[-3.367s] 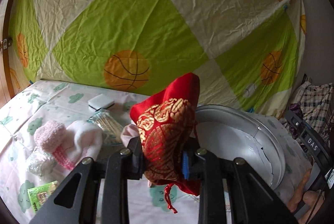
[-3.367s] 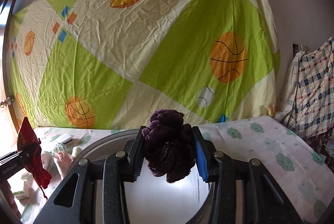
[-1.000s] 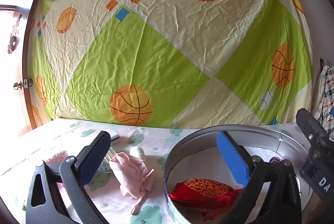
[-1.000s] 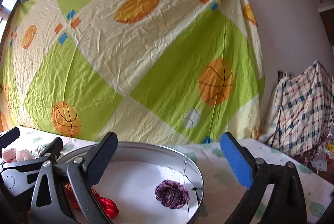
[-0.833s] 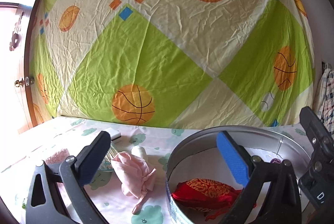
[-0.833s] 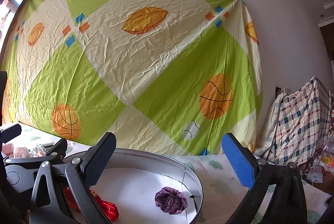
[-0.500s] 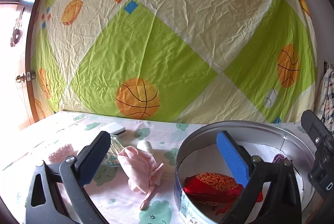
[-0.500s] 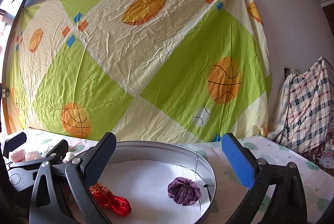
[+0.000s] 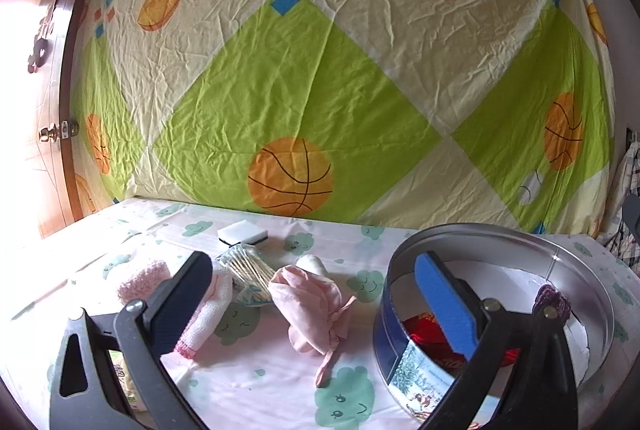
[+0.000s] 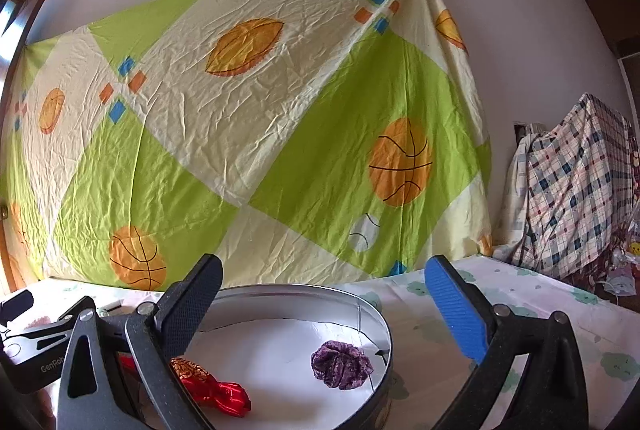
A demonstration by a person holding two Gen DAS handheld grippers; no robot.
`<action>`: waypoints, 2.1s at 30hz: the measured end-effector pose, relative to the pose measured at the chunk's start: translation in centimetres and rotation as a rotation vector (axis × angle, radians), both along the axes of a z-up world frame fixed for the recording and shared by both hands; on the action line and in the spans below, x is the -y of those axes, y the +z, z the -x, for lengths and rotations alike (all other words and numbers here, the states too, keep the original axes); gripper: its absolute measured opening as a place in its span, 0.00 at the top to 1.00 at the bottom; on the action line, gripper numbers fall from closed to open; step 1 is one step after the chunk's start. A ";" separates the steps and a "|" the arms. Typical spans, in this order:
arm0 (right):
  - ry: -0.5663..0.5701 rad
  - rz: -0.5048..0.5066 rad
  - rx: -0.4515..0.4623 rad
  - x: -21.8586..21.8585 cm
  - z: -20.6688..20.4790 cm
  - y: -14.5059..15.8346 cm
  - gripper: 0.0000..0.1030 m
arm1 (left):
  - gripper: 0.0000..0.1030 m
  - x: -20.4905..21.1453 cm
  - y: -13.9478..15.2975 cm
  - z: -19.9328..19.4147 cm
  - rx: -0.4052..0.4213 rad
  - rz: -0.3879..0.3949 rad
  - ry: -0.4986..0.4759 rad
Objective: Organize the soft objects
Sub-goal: 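Withdraw both tools from the tin back toward the remaining items, then grasp the green tissue pack with the left tool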
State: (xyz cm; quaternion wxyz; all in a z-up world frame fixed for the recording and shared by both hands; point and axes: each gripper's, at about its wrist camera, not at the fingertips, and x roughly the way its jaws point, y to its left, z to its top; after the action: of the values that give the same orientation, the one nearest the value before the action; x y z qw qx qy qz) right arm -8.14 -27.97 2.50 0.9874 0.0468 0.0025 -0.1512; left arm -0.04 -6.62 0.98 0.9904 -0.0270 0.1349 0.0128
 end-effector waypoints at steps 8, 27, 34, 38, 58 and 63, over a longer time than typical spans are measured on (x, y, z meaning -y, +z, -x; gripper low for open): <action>-0.008 0.002 -0.006 -1.6 0.6 -0.1 0.01 | 0.00 -1.2 -0.1 0.3 -0.010 -0.030 -0.031; 0.141 -0.032 -0.143 -9.6 -2.3 -1.3 0.01 | 0.00 -7.2 -0.8 -1.2 -0.105 -0.030 -0.070; 0.219 -0.020 -0.208 -12.9 -3.5 -1.8 0.01 | 0.00 -10.5 -1.3 -1.1 -0.159 -0.005 -0.066; 0.262 0.012 -0.242 -14.8 -3.9 -2.1 0.01 | 0.00 -12.9 -1.6 -0.5 -0.188 -0.005 -0.085; 0.370 0.038 -0.275 -17.2 -3.6 -2.4 0.01 | 0.27 -16.9 -4.3 2.7 -0.442 -0.146 -0.378; 0.369 0.014 -0.284 -16.7 -3.8 -2.4 0.01 | 0.28 -15.2 -5.4 1.1 -0.522 -0.212 -0.400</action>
State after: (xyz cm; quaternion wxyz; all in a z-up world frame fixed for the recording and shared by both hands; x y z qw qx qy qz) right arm -4.35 -11.22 0.07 0.9884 0.0172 0.1488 0.0270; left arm -1.17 8.60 -4.42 0.9026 0.1075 0.3844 -0.1613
